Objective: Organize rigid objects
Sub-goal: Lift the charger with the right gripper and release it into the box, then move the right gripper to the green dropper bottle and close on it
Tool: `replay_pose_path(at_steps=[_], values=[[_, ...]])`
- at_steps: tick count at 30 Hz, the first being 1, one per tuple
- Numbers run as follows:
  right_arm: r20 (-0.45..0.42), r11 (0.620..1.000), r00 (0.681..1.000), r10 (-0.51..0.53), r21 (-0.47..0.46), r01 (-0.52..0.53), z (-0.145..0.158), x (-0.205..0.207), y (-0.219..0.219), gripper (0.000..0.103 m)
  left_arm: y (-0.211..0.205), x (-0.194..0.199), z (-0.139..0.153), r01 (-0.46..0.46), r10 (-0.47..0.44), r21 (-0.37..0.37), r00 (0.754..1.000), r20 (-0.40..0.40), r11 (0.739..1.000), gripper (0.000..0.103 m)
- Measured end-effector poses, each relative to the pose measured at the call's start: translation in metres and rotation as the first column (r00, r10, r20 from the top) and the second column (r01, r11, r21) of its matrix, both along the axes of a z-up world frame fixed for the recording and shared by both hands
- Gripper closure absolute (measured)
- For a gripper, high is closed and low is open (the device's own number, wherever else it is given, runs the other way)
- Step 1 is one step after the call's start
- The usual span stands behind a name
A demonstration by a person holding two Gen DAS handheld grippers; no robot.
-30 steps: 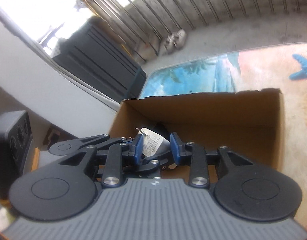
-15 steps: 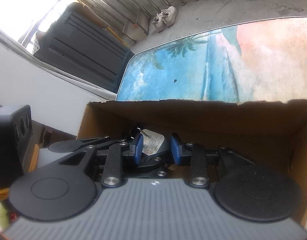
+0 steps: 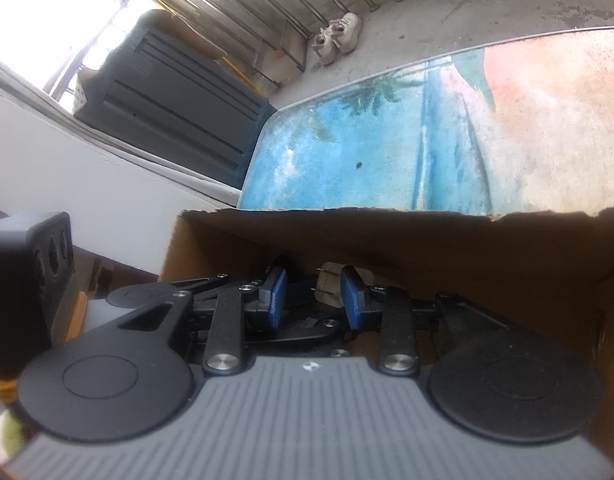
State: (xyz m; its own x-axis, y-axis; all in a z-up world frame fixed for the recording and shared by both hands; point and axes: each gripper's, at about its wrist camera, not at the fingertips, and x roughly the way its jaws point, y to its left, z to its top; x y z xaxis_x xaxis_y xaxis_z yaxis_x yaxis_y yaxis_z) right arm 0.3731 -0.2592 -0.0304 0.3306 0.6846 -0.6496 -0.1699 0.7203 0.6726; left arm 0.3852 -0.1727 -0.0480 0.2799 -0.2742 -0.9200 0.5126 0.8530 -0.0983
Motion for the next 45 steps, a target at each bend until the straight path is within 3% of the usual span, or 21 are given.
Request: replay_pose_path(at_steps=[3,5,8,16,22,29,32,36,41,45], values=[[0.032,0.999,0.999,-0.016,0.031,0.015,0.014,-0.010,-0.008,0.073,0.005,-0.007,0.016,0.017,-0.016,-0.028,0.999,0.030,0.999,0.035],[0.061,0.999,0.998,-0.031,0.043,0.028,0.027,-0.020,-0.016,0.073,0.010,-0.014,0.031,0.026,-0.024,-0.051,0.999,0.045,0.998,0.026],[0.115,0.995,0.992,-0.052,0.093,0.042,0.053,-0.046,-0.032,0.073,0.024,-0.029,0.056,0.034,-0.027,-0.101,0.997,0.073,0.994,0.024],[0.274,0.970,0.952,-0.137,0.233,0.072,0.116,-0.146,-0.085,0.071,0.077,-0.086,0.125,0.087,-0.036,-0.257,0.980,0.197,0.963,0.017],[0.338,0.960,0.924,-0.179,0.266,0.088,0.127,-0.226,-0.103,0.069,0.121,-0.150,0.148,0.154,-0.048,-0.311,0.946,0.322,0.938,0.014],[0.362,0.966,0.911,-0.199,0.230,0.120,0.093,-0.304,-0.083,0.068,0.155,-0.238,0.116,0.187,-0.043,-0.253,0.874,0.483,0.949,0.014],[0.357,0.972,0.914,-0.194,0.192,0.132,0.070,-0.321,-0.063,0.068,0.157,-0.267,0.092,0.211,-0.067,-0.240,0.865,0.496,0.948,0.014],[0.365,0.989,0.922,-0.133,0.107,0.100,0.050,-0.324,-0.025,0.068,0.143,-0.298,0.059,0.257,-0.138,-0.156,0.835,0.532,0.954,0.015],[0.415,0.998,0.910,-0.021,-0.051,0.046,0.042,-0.316,0.027,0.070,0.128,-0.316,0.023,0.292,-0.213,-0.046,0.788,0.577,0.955,0.029],[0.447,0.989,0.892,0.062,-0.146,0.004,0.043,-0.304,0.052,0.072,0.121,-0.312,0.004,0.265,-0.213,-0.003,0.783,0.584,0.964,0.040]])
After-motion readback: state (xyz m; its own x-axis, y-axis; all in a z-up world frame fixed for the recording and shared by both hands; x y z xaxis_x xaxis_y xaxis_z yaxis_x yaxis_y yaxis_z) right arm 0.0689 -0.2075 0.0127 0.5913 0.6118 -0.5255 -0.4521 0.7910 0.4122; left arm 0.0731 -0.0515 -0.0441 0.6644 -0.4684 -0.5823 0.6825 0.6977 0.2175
